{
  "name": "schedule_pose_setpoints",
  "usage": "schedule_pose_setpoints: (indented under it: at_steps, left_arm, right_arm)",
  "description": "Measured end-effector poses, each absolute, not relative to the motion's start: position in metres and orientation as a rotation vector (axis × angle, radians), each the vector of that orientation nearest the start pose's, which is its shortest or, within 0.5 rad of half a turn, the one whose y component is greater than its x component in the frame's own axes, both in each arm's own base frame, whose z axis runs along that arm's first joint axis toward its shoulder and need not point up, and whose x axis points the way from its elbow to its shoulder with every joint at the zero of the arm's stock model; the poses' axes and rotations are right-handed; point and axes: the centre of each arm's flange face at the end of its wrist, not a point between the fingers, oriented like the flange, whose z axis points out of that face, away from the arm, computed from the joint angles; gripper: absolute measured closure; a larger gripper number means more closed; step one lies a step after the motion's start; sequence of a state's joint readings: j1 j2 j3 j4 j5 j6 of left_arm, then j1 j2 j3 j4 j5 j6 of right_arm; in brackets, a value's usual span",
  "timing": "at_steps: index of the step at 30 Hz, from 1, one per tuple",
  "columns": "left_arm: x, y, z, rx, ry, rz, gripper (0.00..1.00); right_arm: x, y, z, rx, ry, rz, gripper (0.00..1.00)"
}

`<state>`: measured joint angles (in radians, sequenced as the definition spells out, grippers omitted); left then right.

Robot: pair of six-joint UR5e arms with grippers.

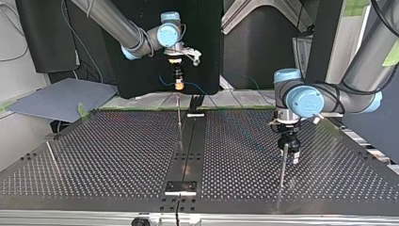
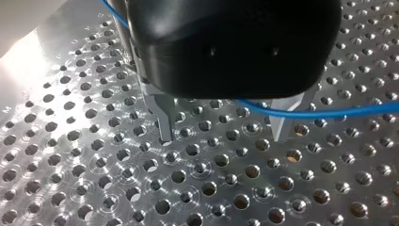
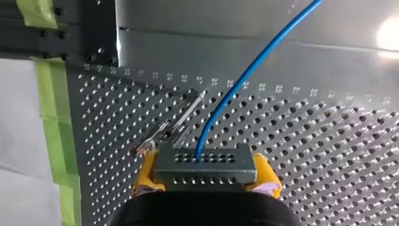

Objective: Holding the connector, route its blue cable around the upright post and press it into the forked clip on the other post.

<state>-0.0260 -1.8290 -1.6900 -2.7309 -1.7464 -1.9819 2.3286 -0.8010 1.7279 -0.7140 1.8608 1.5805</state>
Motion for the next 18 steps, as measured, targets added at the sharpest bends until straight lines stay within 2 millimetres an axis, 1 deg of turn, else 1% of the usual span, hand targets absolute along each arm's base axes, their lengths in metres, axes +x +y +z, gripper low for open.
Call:
schedule_pose_setpoints:
  at_steps: [8,15,18]
  left_arm:
    - [0.571,-0.131,0.332,-0.431,1.483,-0.212,0.00]
    - [0.571,-0.131,0.332,-0.435,1.485,-0.208,0.00]
    - [0.571,-0.131,0.332,-0.435,1.485,-0.208,0.00]
  right_arm:
    - [0.476,-0.361,0.026,1.728,-1.029,1.334,1.00]
    - [0.457,-0.354,0.013,1.716,-1.043,1.316,1.00]
    - [0.453,-0.353,0.011,1.707,-1.046,1.320,1.00]
